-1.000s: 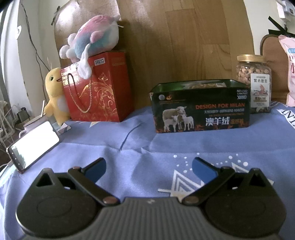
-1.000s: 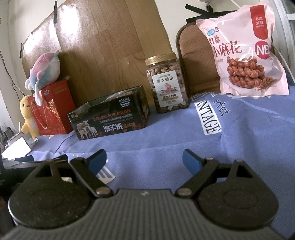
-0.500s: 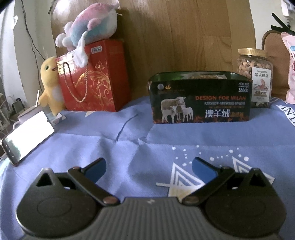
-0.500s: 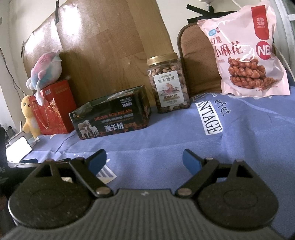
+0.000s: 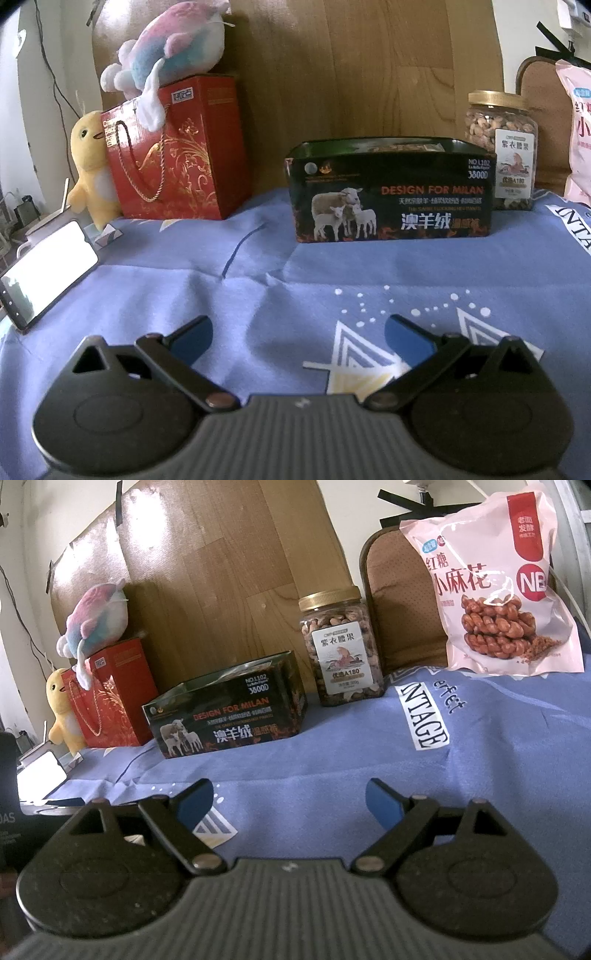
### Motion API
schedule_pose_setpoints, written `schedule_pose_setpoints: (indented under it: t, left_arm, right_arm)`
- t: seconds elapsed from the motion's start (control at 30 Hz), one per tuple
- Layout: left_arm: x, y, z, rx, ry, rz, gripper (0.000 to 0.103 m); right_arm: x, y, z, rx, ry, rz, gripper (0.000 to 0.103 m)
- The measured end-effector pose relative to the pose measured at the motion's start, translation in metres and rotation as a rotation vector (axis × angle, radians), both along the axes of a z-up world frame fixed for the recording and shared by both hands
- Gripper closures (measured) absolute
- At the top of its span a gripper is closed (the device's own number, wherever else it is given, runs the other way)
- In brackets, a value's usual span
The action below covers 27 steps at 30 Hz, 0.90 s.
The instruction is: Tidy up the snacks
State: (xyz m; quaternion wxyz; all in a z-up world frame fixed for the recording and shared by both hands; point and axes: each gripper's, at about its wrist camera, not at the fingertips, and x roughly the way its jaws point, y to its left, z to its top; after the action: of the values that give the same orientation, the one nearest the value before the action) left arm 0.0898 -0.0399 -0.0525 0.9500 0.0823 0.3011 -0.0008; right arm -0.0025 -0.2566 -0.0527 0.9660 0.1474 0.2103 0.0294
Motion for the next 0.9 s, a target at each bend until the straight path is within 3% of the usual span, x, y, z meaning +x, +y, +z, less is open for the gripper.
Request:
schedule_pose_setpoints:
  t: [0.9]
  left_arm:
    - [0.0011, 0.0009, -0.0012, -0.009, 0.014, -0.005, 0.0]
  right_arm:
    - [0.0008, 0.0002, -0.0003, -0.001, 0.002, 0.0, 0.012]
